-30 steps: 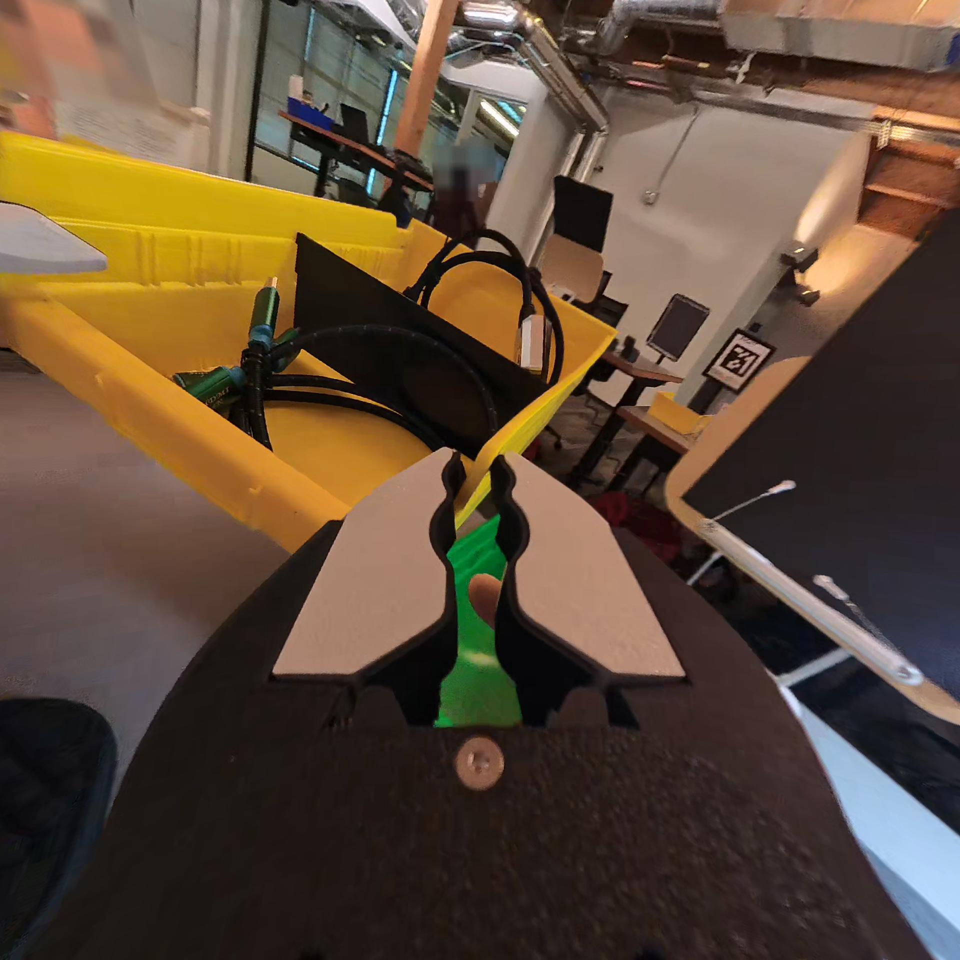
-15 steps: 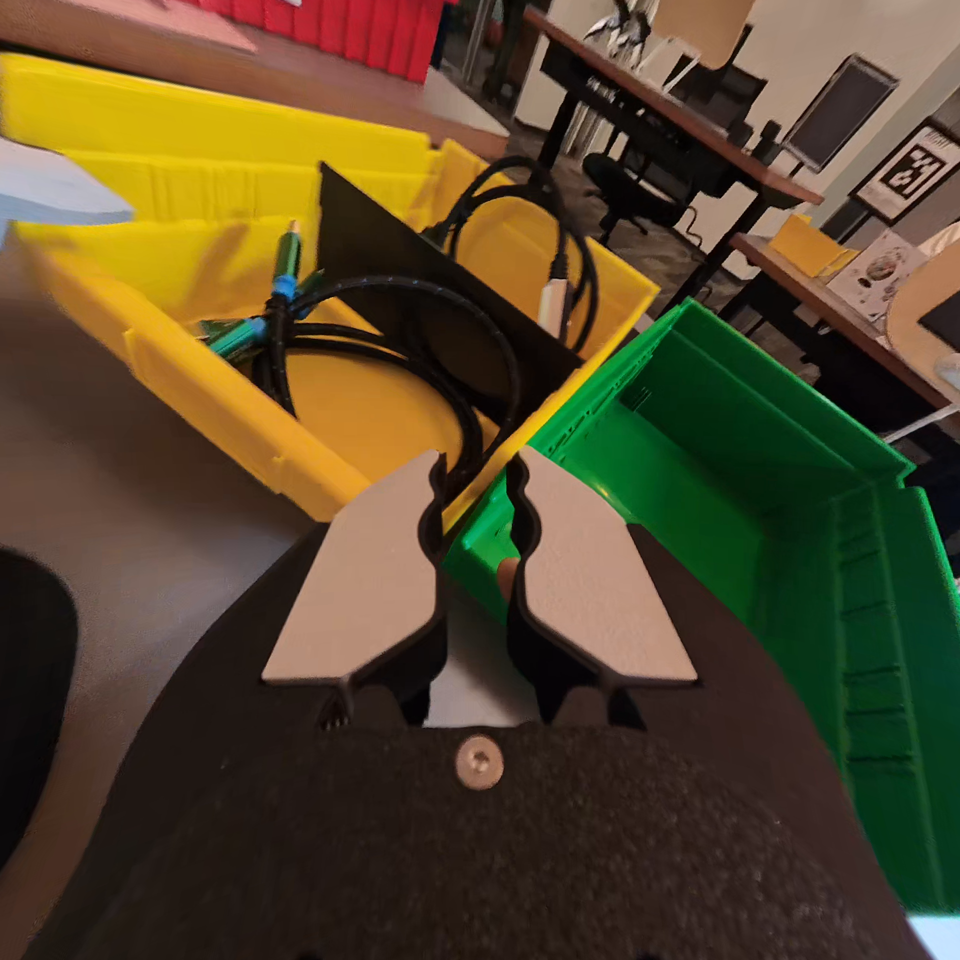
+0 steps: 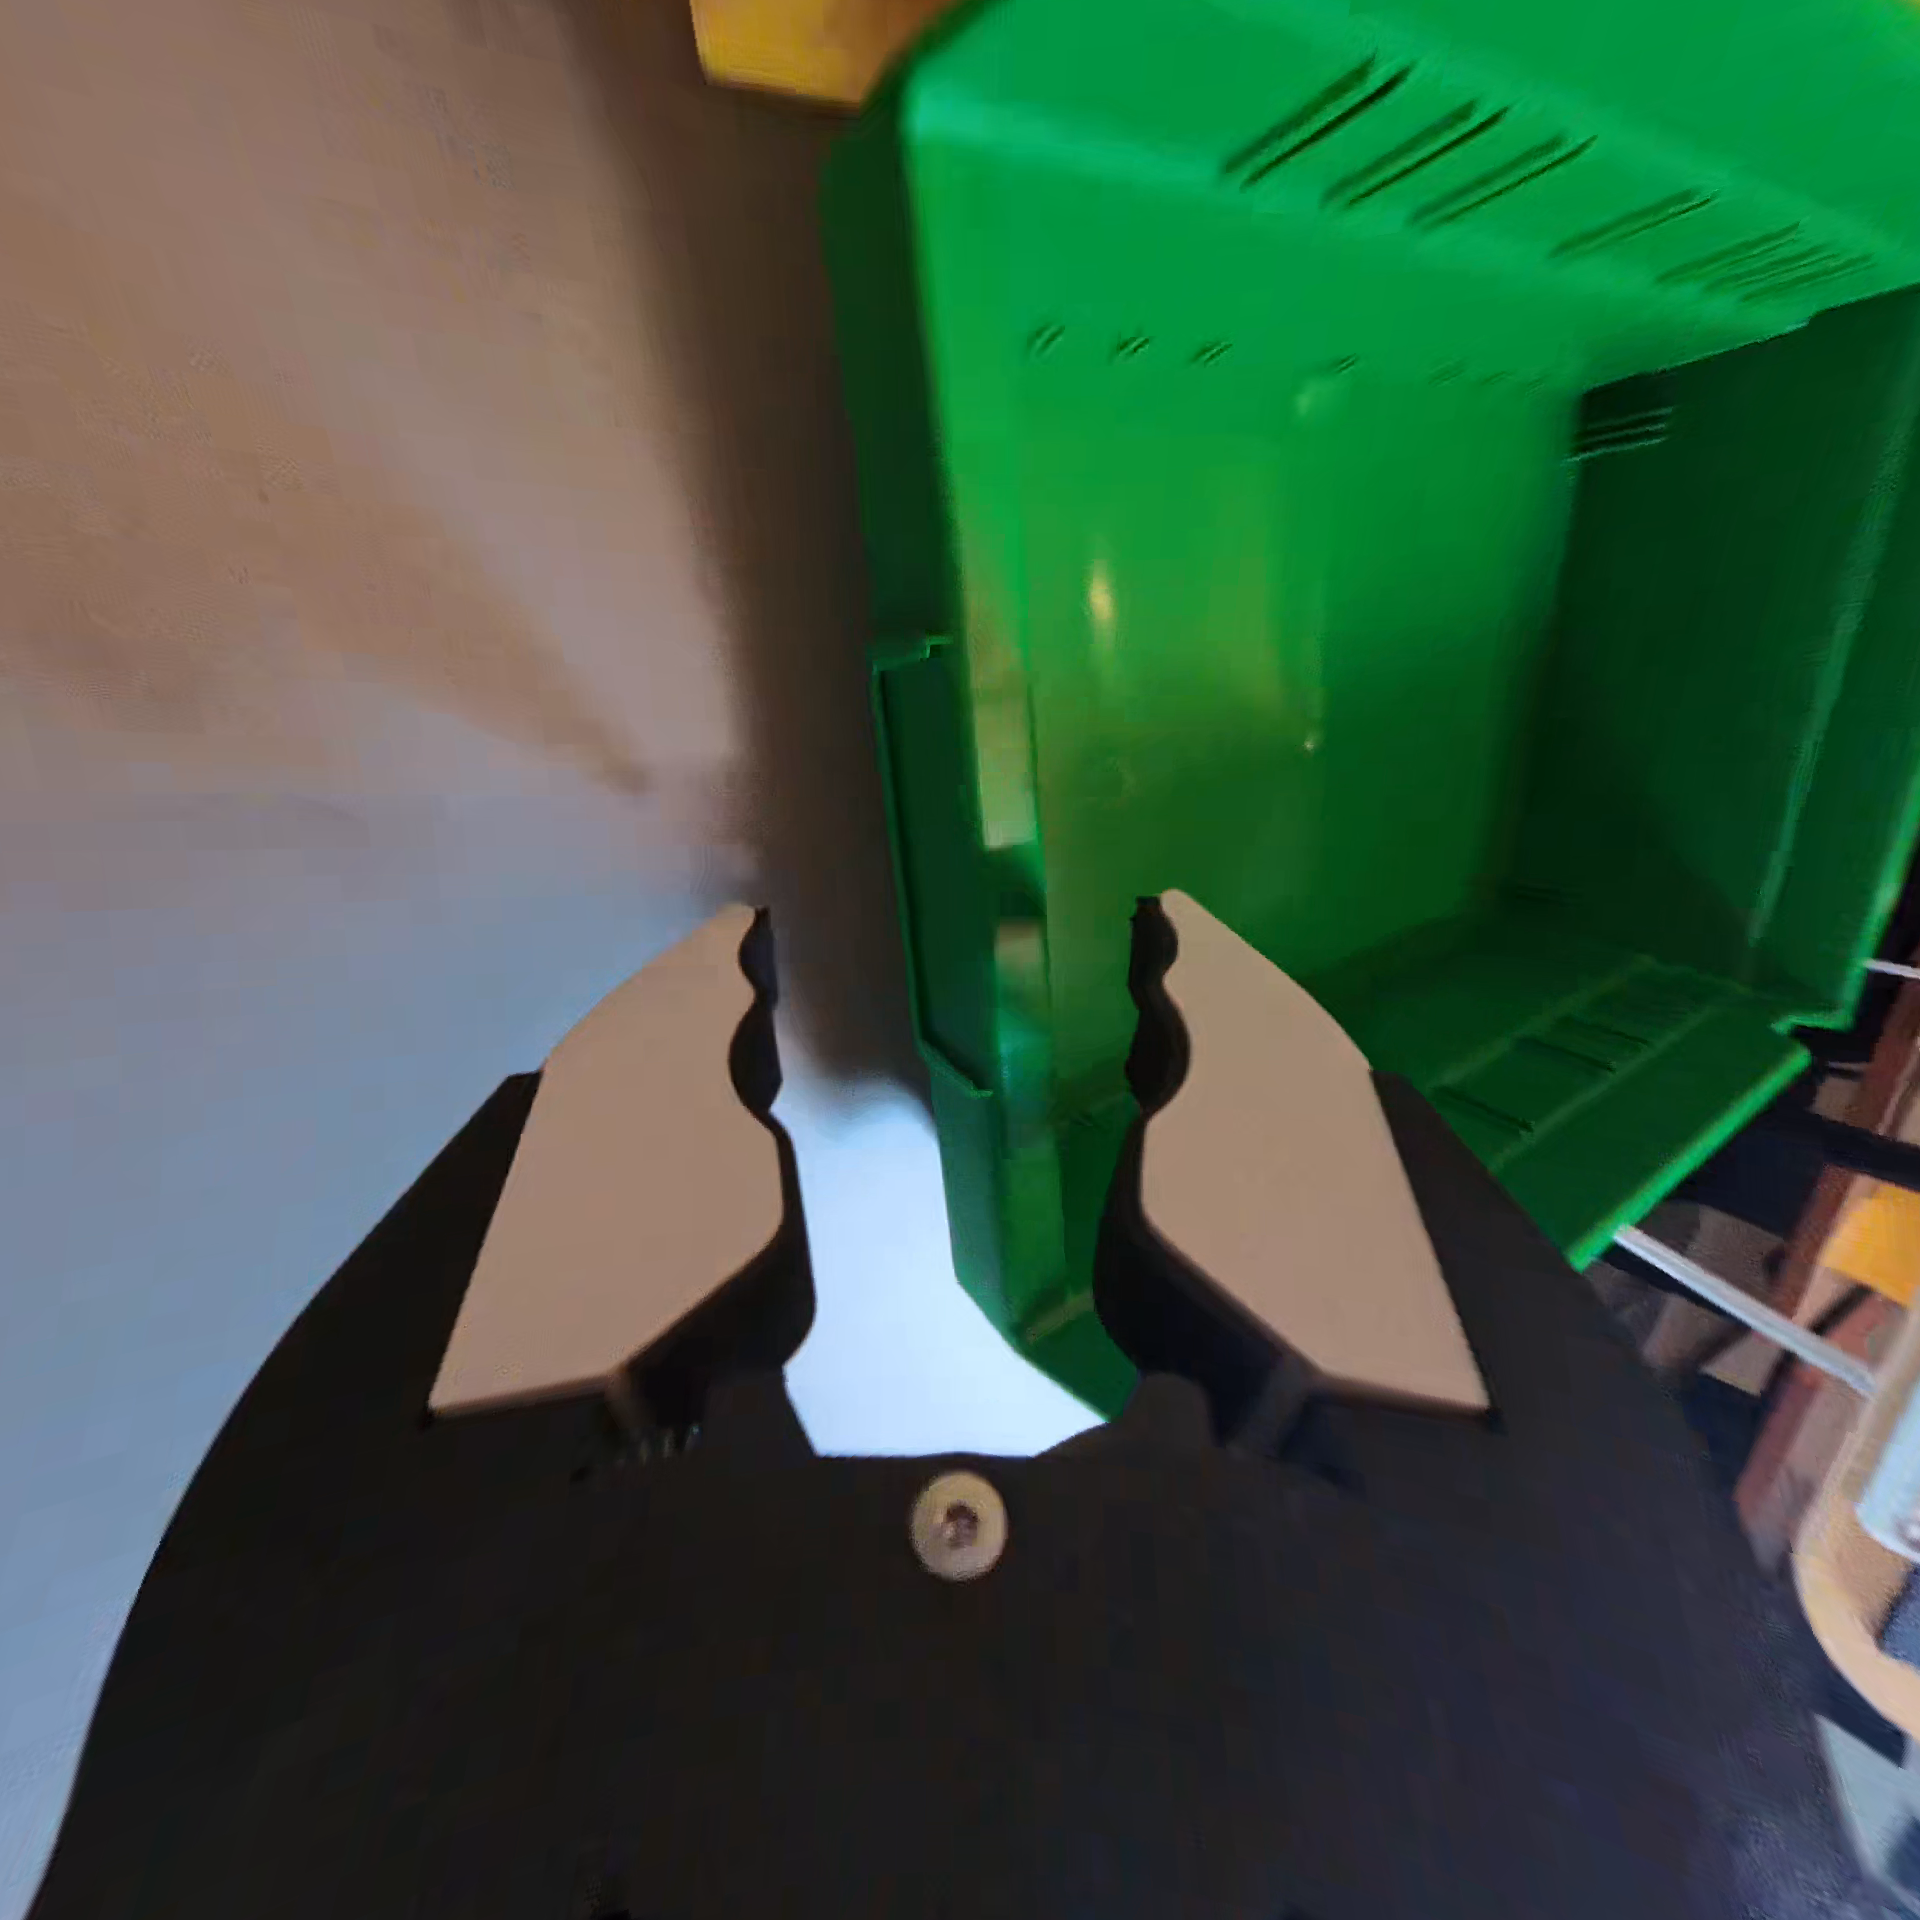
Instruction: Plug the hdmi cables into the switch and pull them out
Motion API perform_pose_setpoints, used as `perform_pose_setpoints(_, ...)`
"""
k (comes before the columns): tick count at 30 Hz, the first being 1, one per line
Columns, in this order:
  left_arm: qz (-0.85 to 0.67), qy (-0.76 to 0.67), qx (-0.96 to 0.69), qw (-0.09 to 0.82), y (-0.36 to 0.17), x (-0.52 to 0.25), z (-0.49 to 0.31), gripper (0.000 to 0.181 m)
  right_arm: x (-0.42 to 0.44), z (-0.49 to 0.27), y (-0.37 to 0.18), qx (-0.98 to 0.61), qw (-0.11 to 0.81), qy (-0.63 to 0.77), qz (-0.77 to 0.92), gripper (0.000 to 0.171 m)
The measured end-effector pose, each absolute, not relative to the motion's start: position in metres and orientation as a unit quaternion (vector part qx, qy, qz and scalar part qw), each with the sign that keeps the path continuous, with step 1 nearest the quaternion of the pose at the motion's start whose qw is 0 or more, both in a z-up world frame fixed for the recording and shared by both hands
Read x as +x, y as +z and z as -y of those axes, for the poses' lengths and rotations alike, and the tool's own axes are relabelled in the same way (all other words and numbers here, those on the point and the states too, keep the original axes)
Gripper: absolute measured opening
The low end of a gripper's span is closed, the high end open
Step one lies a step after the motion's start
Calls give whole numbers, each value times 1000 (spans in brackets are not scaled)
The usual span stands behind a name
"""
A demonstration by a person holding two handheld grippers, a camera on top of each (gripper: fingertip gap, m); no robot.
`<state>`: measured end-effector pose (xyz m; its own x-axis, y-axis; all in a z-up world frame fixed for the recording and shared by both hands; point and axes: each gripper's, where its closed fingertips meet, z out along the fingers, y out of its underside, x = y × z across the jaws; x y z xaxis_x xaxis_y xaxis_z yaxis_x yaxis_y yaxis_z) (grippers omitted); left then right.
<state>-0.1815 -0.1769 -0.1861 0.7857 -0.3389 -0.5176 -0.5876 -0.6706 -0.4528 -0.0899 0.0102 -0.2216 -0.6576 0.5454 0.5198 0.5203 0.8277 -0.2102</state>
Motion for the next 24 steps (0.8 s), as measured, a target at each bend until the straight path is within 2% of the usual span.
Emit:
perform_pose_setpoints(1, -280, 195, -898, 277, -199, -181, 170, 42, -93, -13, -230, -294, 278, 17, 914, 59)
perform_pose_setpoints(2, -293, 184, -906, 241, -212, -182, 165, 44, -96, -15, -236, -297, 270, 22, 916, 44)
perform_pose_setpoints(4, -318, 163, -915, 188, -237, -184, 159, 34, -99, -18, -238, -306, 280, 45, 909, 31)
perform_pose_setpoints(5, -324, 162, -914, 181, -245, -187, 154, 29, -93, -21, -238, -318, 277, 51, 905, 31)
perform_pose_setpoints(13, -282, 188, -899, 278, -247, -186, 137, 32, 36, -55, -236, -411, 319, 41, 853, 34)
perform_pose_setpoints(17, -265, 189, -900, 291, -247, -186, 129, 32, 93, -81, -235, -445, 347, 9, 826, 34)
perform_pose_setpoints(24, -245, 214, -901, 288, -246, -209, 104, 32, 125, -158, -235, -471, 370, -35, 800, 32)
